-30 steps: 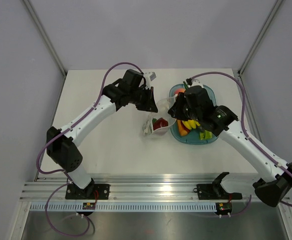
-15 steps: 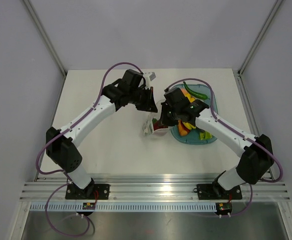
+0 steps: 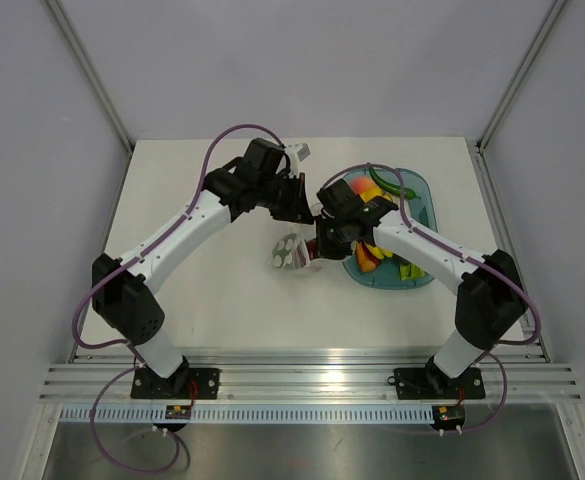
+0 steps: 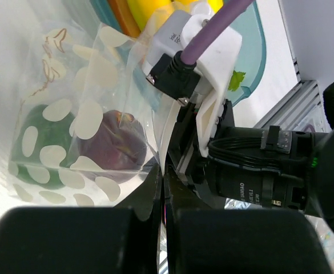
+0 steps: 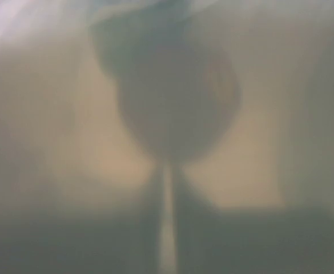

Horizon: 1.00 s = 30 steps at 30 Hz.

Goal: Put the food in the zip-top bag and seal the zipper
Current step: Place the fake fruit in the zipper food storage bag, then adjust the zipper food storage bag at the center of the board.

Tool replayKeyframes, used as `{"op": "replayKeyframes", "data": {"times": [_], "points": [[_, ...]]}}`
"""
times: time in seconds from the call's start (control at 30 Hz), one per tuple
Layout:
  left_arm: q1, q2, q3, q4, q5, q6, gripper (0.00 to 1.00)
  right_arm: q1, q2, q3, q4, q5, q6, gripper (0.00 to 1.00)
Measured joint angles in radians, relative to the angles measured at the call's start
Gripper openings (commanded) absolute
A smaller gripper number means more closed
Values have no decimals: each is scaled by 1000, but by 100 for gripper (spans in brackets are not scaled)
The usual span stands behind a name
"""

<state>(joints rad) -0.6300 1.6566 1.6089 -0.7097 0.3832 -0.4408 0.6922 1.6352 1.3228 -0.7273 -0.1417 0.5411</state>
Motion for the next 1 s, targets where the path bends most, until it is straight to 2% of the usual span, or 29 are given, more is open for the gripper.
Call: {"op": "replayKeyframes", "data": {"times": [0.13,0.3,0.43,0.53,0.63,0.67,0.7,0.77,0.9,1.0], "points": [[9,-1,-16,4,6,-2,0,1,58,71,-38,109,-2,15],[8,-10,-46,22,24,-5,0,1,65,84,4,273,48,16],[8,-25,-61,24,26,-5,0,1,39,79,57,319,84,22],[11,-37,-65,25,27,-4,0,1,-62,35,104,333,97,34],[16,-41,-65,25,29,-4,0,1,-198,10,106,353,104,52],[17,-41,-65,25,29,-4,0,1,-243,8,106,367,105,59],[17,-41,-65,25,30,-4,0,1,-283,8,104,380,105,72],[19,-41,-65,25,31,-4,0,1,-340,6,96,414,108,78],[21,-41,-65,26,32,-4,0,1,-362,-29,66,454,117,80],[21,-41,-65,26,32,-4,0,1,-321,-95,42,443,130,68]]}}
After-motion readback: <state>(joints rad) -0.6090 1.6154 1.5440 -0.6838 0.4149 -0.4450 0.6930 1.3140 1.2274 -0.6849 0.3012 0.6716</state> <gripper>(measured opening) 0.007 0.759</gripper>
